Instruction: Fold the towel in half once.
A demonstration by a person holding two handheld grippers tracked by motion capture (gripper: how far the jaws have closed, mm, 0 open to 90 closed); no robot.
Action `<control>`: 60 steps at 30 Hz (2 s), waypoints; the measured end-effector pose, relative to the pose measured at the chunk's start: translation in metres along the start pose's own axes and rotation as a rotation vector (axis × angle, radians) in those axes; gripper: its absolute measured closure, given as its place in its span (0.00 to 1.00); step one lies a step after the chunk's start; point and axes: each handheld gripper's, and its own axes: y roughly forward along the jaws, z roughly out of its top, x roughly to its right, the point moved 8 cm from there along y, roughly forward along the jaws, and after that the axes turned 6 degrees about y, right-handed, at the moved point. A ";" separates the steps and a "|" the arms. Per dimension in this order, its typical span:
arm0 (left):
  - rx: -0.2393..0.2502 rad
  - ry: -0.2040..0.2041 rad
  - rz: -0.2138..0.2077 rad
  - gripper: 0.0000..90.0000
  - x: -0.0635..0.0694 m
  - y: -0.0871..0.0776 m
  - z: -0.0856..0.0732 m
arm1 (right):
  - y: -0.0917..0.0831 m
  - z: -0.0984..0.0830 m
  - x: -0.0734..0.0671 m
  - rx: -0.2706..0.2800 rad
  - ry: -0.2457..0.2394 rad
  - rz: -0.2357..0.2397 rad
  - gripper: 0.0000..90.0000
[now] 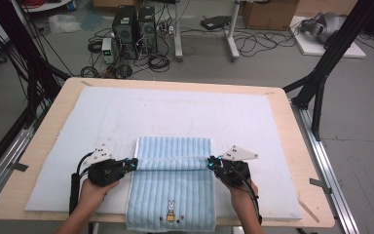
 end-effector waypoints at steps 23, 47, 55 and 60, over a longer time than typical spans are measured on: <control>0.058 -0.154 0.108 0.58 -0.035 -0.030 0.004 | 0.029 0.001 0.008 -0.069 0.080 -0.018 0.75; 0.007 -0.167 0.108 0.47 -0.053 -0.004 0.014 | -0.005 -0.022 0.000 -0.063 -0.001 0.084 0.62; -0.067 -0.169 0.074 0.47 -0.054 0.020 0.011 | 0.021 -0.011 0.022 -0.084 0.006 -0.032 0.44; -0.093 -0.169 0.061 0.46 -0.053 0.035 0.009 | 0.037 -0.010 0.027 -0.131 -0.003 -0.051 0.27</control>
